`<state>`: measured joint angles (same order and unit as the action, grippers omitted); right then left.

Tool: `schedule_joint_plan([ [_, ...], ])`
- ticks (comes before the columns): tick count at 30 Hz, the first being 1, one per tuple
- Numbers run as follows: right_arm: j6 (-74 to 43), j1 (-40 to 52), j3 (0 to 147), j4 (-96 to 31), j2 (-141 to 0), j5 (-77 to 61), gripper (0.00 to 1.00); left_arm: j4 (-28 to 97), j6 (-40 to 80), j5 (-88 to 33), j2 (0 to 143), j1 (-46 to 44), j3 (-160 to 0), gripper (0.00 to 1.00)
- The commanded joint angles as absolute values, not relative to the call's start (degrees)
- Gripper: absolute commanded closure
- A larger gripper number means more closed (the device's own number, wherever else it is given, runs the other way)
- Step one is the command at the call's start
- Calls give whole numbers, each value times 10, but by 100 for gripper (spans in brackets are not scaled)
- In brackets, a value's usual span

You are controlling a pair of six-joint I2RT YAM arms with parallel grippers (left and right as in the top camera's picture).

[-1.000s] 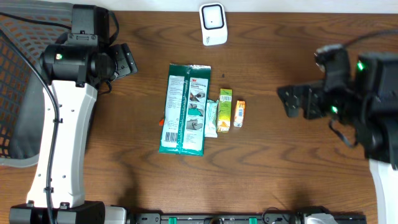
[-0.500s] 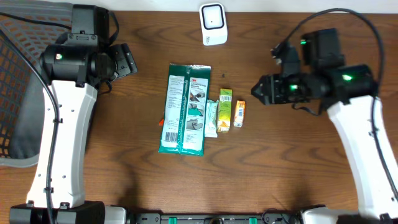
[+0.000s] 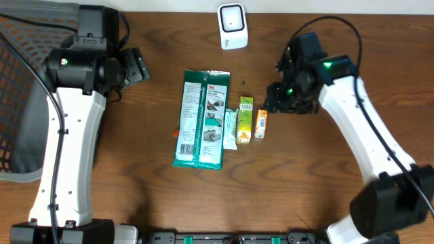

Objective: Scan the item barcode
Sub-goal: 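Reach the right gripper toward the small orange box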

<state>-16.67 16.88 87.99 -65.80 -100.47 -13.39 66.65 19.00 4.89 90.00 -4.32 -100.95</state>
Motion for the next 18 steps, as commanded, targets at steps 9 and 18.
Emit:
schedule_joint_plan([
  [9, -178, 181, 875, -650, -1086, -109, 50, 668, 180, 56, 902, -41, -1012, 15],
  [18, -180, 181, 869, -627, -1105, -109, 54, 668, 180, 56, 902, -41, -1012, 16],
])
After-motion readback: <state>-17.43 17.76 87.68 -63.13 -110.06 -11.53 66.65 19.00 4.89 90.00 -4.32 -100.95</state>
